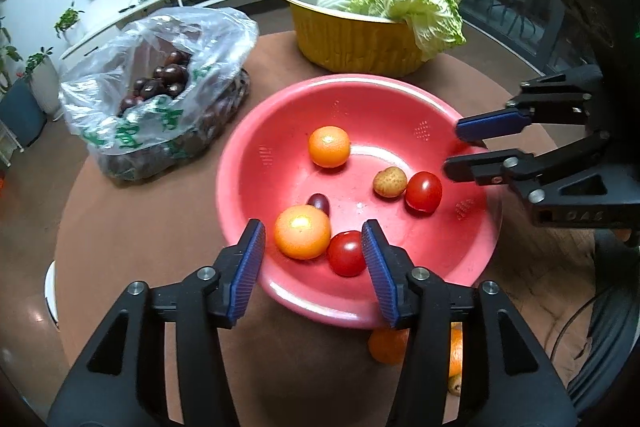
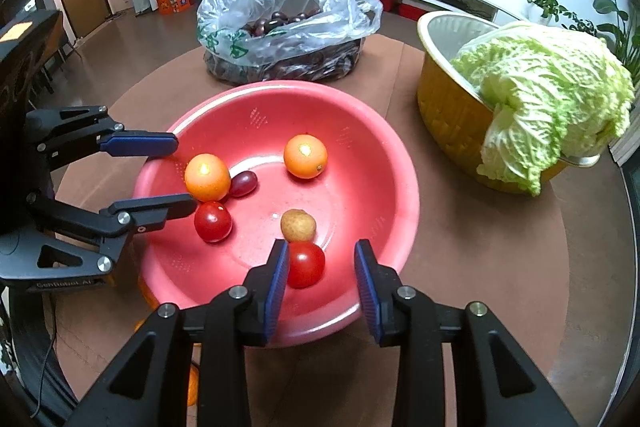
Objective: Organize fruits
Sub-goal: 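Move the left tool to a brown pear and close on it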
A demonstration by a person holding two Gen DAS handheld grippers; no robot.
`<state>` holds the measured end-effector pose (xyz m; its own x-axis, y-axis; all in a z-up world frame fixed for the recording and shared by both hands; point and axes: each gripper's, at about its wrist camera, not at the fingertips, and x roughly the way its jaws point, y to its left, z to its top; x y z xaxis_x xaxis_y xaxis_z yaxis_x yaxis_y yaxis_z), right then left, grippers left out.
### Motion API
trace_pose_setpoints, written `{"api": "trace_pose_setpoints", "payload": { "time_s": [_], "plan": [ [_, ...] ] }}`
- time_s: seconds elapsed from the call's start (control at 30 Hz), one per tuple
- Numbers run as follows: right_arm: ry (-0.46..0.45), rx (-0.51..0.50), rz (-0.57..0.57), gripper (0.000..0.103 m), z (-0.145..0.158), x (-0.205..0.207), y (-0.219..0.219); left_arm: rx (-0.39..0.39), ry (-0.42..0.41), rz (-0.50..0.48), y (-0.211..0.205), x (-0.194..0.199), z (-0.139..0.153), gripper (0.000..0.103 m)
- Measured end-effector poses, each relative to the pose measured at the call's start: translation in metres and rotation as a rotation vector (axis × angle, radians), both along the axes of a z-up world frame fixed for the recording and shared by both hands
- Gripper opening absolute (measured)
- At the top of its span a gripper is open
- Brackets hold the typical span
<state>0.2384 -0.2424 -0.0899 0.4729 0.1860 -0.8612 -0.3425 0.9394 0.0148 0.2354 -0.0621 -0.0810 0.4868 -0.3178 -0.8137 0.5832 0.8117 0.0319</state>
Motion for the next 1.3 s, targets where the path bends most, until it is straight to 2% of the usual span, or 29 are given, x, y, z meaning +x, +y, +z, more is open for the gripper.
{"api": "trace_pose_setpoints", "payload": {
  "time_s": [0.07,0.13,0.27,0.3,0.57,0.7,0.83,0.9,1.13,1.3],
  "plan": [
    [-0.019,0.014,-0.008,0.037,0.008,-0.010,-0.004,-0.017,-0.013,0.008,0.007,-0.008,0.007,0.052],
    [-0.041,0.037,-0.019,0.038,0.016,-0.025,-0.009,-0.036,-0.028,0.019,0.016,-0.019,0.014,0.062],
    [-0.075,0.107,-0.034,0.051,0.025,-0.070,-0.015,-0.085,-0.036,0.030,0.033,-0.053,0.020,0.072],
    [-0.074,0.125,-0.033,0.052,0.023,-0.085,-0.015,-0.093,-0.034,0.035,0.037,-0.063,0.019,0.076],
    [-0.007,0.245,-0.085,0.052,-0.011,-0.154,-0.003,-0.081,0.026,0.003,0.044,-0.146,-0.011,0.077],
    [0.023,0.291,-0.125,0.052,-0.026,-0.169,-0.006,-0.086,0.058,-0.004,0.032,-0.162,-0.027,0.077],
    [0.017,0.303,-0.148,0.052,-0.028,-0.178,-0.011,-0.090,0.052,-0.026,0.010,-0.165,-0.035,0.077],
    [0.006,0.303,-0.155,0.052,-0.025,-0.180,-0.014,-0.079,0.056,-0.033,0.001,-0.162,-0.040,0.075],
    [-0.003,0.317,-0.168,0.052,-0.024,-0.180,-0.026,-0.049,0.096,-0.073,-0.022,-0.153,-0.055,0.038],
    [0.003,0.319,-0.154,0.052,-0.028,-0.175,-0.024,-0.049,0.092,-0.067,-0.024,-0.150,-0.057,0.029]
  ]
}}
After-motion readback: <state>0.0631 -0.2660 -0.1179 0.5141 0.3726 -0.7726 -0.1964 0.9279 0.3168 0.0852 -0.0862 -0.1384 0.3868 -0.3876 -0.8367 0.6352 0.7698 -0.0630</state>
